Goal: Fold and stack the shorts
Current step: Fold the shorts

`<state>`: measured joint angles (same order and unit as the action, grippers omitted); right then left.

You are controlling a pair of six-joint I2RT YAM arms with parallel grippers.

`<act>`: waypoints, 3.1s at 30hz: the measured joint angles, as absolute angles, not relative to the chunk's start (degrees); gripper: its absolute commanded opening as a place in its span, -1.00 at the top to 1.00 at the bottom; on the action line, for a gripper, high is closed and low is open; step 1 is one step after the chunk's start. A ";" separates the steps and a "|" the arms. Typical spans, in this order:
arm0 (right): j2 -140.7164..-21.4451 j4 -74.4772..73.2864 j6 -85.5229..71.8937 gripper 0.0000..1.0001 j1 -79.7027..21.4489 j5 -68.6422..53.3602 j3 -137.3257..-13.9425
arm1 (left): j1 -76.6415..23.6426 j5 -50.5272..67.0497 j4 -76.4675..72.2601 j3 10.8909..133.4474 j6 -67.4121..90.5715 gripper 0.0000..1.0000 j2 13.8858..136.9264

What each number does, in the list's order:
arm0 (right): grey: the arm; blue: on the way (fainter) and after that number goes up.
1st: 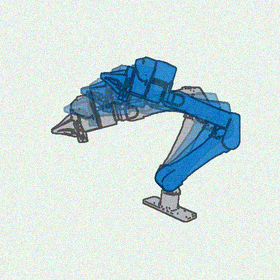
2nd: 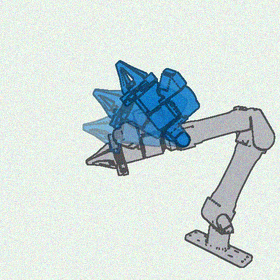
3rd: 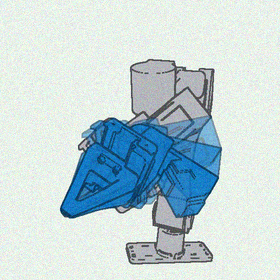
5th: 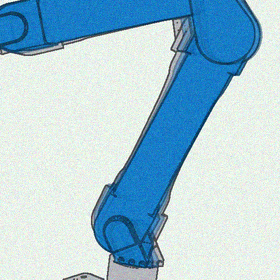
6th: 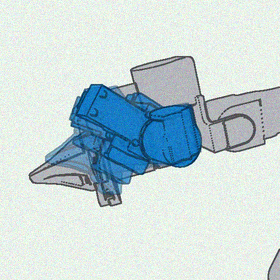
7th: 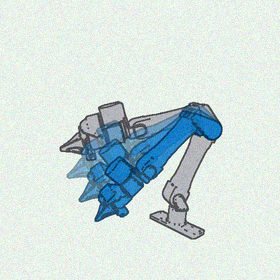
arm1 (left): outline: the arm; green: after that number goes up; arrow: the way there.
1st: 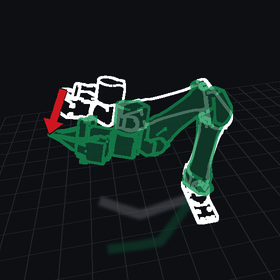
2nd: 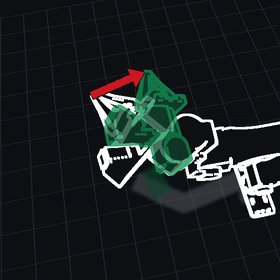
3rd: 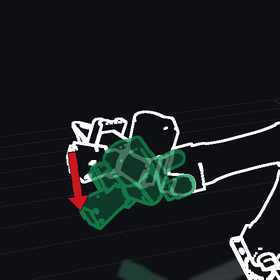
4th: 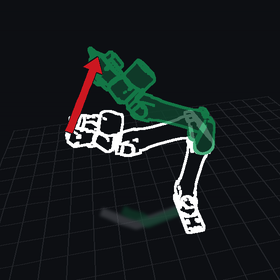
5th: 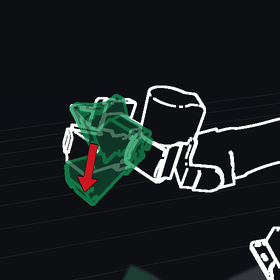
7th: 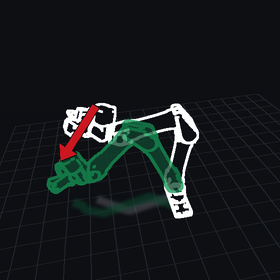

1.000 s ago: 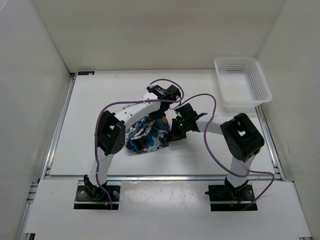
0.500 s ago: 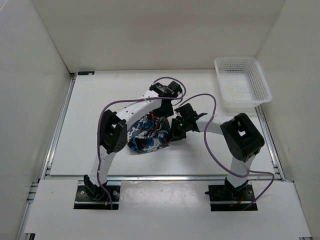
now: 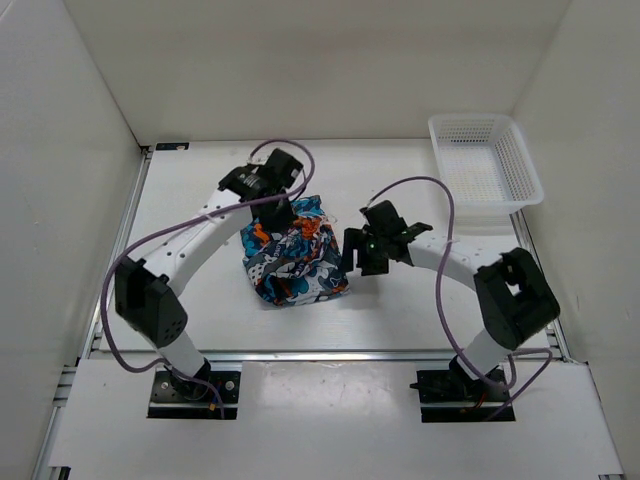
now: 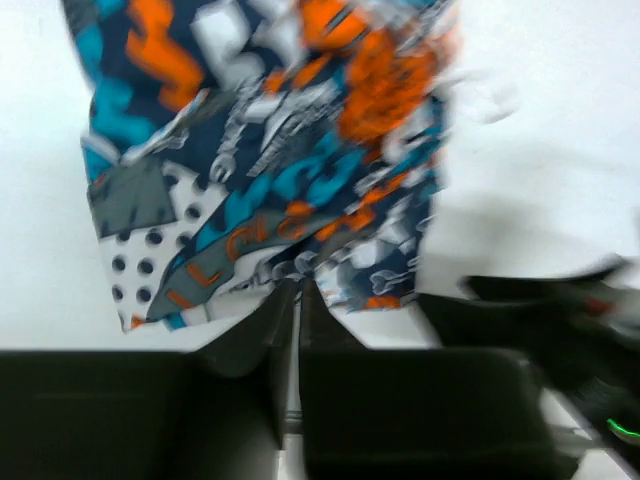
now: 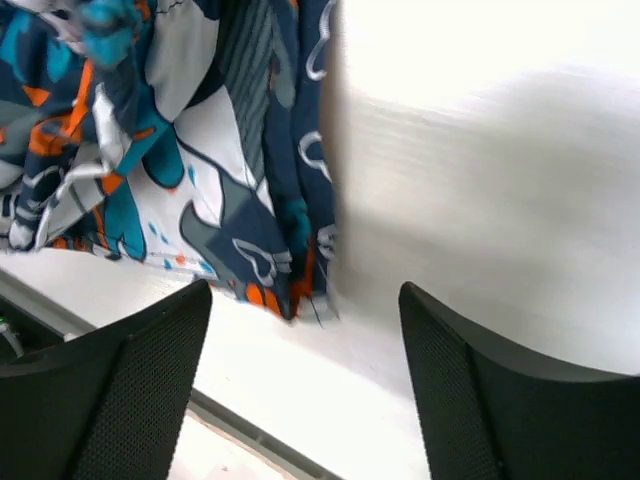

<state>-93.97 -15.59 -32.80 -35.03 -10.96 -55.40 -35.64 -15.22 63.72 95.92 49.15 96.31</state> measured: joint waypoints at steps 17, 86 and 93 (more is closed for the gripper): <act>-107.13 -24.12 -27.53 0.68 -39.88 -11.00 -86.06 | -25.78 -10.13 52.38 64.82 50.54 0.80 90.32; -73.47 -37.58 -30.11 -1.00 -42.68 26.28 -75.24 | -22.26 -7.33 56.25 87.50 34.87 -0.99 80.20; -64.05 -47.83 -32.05 -0.93 -42.15 41.36 -71.79 | -17.85 -14.48 57.60 87.59 34.26 -0.99 66.39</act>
